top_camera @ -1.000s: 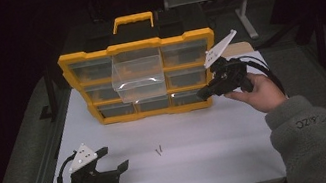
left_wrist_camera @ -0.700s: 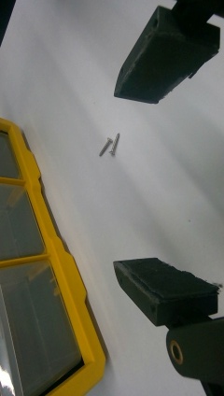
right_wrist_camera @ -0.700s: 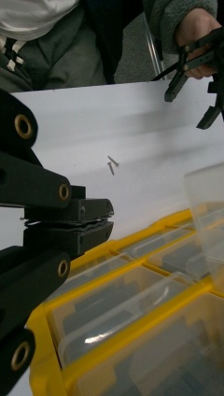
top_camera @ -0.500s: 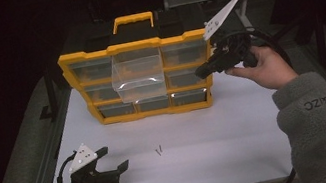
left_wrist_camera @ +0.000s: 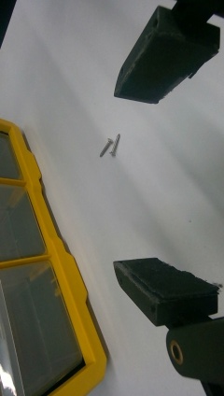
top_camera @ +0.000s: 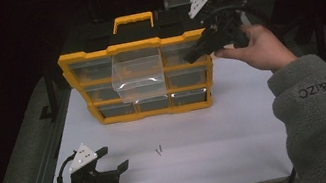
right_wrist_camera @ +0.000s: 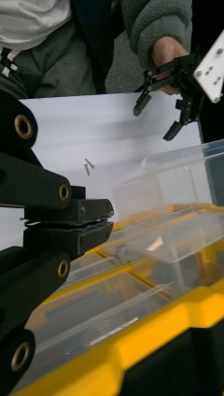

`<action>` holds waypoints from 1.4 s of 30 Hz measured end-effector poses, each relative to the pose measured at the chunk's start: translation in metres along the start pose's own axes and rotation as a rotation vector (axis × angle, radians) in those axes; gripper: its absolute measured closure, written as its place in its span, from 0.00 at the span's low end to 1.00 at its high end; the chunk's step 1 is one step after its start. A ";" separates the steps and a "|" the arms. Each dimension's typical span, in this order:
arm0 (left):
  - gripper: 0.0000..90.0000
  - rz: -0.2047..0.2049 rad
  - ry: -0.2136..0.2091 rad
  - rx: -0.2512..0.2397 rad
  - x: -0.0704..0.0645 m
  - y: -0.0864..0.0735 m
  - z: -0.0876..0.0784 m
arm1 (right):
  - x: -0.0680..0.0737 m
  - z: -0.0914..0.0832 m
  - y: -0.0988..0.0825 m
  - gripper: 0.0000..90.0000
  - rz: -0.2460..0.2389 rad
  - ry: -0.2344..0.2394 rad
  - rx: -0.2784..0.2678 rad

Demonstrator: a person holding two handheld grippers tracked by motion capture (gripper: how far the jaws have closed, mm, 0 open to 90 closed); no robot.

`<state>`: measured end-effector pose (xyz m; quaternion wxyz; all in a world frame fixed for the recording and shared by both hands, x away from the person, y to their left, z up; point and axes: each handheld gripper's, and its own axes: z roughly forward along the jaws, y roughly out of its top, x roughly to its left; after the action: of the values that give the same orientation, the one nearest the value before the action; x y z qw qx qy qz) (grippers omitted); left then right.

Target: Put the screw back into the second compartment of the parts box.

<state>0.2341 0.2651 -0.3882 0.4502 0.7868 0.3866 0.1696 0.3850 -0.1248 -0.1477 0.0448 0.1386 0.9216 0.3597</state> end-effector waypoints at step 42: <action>0.16 0.003 -0.002 -0.014 0.002 0.000 -0.002 | 0.008 0.091 0.074 0.89 -0.074 0.056 0.100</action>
<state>0.2343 0.2674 -0.3873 0.4560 0.7843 0.3838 0.1722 0.4106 -0.0110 -0.1643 0.0252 0.0966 0.9438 0.3151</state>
